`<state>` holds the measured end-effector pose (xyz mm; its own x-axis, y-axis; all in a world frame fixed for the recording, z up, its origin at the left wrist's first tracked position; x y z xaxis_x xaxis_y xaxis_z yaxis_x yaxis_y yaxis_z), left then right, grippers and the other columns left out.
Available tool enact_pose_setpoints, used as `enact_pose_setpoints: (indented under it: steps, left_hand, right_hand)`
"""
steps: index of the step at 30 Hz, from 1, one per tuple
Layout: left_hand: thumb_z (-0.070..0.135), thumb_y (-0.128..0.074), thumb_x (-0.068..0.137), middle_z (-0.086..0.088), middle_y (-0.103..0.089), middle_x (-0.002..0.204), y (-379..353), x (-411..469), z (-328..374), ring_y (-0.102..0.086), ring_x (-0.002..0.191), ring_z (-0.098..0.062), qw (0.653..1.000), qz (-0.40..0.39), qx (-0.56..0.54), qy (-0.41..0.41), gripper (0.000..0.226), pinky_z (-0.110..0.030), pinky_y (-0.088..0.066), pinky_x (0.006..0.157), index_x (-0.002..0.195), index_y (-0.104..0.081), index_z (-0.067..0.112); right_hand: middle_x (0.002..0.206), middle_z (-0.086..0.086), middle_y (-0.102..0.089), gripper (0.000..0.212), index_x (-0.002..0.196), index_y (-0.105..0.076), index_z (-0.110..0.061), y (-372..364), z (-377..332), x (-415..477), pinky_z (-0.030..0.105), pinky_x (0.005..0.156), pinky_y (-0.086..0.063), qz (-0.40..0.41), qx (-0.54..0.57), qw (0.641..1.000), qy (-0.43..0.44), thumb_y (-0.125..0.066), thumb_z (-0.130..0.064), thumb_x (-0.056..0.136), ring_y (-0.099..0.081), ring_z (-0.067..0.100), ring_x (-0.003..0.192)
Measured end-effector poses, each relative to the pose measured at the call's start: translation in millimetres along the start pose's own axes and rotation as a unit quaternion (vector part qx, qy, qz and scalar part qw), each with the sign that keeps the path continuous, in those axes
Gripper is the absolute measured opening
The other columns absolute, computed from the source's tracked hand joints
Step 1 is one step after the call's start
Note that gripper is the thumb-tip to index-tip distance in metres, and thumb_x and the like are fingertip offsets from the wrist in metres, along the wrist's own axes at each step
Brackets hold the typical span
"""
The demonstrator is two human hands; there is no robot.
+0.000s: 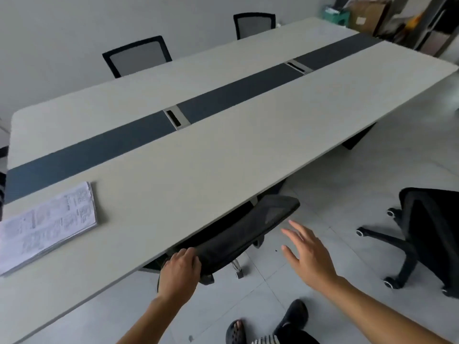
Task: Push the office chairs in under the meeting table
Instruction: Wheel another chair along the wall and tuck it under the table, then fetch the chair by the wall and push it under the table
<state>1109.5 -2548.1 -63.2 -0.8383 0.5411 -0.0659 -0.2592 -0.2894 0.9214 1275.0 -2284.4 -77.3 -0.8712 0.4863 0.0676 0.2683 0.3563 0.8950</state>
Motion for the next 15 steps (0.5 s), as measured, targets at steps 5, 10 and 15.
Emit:
enact_pose_setpoints:
  steps: [5,10,15]
  left_hand:
    - [0.029,-0.053,0.083,0.016,-0.061,0.085,2,-14,89,-0.057,0.073,-0.007,0.986,-0.010,-0.092,-0.139,0.012,-0.027,-0.047,0.056,0.091,-0.062,0.026]
    - [0.046,-0.044,0.080,0.018,-0.065,0.082,-47,-33,170,-0.060,0.075,0.002,0.958,-0.138,-0.136,-0.214,0.030,-0.018,-0.049,0.064,0.098,-0.063,0.030]
    - [0.052,-0.044,0.069,0.026,-0.062,0.067,-110,-61,254,-0.060,0.067,0.003,0.928,-0.254,-0.143,-0.230,0.014,-0.015,-0.048,0.059,0.077,-0.056,0.049]
  right_hand:
    - [0.100,-0.017,-0.066,0.013,0.101,-0.065,-0.031,26,70,-91,0.018,0.078,-0.045,-0.079,0.099,0.970,-0.207,-0.062,-0.029,0.088,-0.065,0.006,0.097]
    - [0.077,-0.023,-0.069,0.026,0.073,-0.056,-0.049,60,146,-185,0.029,0.074,-0.053,-0.038,0.125,0.923,-0.363,-0.068,-0.029,0.083,-0.065,-0.005,0.075]
    - [0.079,-0.043,-0.059,0.025,0.074,-0.059,-0.053,94,209,-273,0.026,0.069,-0.051,0.039,0.153,0.873,-0.462,-0.073,-0.033,0.079,-0.062,-0.011,0.069]
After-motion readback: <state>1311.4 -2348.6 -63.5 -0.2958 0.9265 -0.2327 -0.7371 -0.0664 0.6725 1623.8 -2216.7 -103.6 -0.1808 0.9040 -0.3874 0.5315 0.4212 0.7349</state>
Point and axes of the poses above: each hand's wrist, its own x-axis towards the middle knuckle, its own y-axis out of the back of the hand, z = x × y, the point moved 4 cm from there along x, towards the middle knuckle
